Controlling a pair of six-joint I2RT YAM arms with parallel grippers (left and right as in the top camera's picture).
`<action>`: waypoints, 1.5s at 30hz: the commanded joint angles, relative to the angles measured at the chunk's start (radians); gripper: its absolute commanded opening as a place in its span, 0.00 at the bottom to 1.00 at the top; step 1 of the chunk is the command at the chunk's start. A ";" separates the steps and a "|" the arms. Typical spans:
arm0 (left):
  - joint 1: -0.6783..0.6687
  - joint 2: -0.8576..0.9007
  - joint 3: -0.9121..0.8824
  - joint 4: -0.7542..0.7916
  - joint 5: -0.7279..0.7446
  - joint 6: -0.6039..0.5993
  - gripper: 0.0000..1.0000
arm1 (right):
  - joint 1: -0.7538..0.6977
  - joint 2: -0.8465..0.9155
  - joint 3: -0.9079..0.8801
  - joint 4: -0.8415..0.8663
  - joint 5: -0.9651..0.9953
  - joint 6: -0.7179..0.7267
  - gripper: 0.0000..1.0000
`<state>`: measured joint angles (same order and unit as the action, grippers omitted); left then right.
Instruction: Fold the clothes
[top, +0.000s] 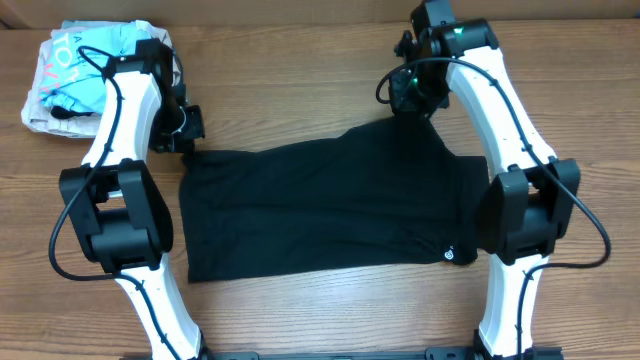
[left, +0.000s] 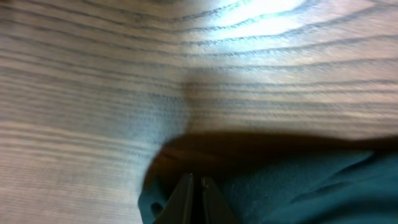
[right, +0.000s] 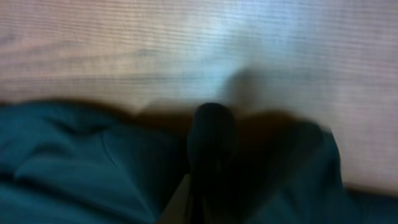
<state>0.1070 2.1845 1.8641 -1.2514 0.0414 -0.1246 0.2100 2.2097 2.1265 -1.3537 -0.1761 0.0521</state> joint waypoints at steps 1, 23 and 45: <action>0.000 0.006 0.082 -0.062 -0.008 0.021 0.04 | -0.031 -0.090 0.030 -0.080 -0.005 0.031 0.04; -0.060 0.005 0.143 -0.281 -0.058 0.132 0.04 | -0.053 -0.379 -0.335 -0.211 0.105 0.153 0.04; -0.178 -0.177 0.082 -0.349 -0.105 0.066 0.04 | -0.053 -0.575 -0.951 0.096 0.058 0.259 0.04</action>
<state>-0.0513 2.0254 1.9823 -1.5967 -0.0502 -0.0265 0.1577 1.6520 1.1988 -1.2720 -0.1020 0.2993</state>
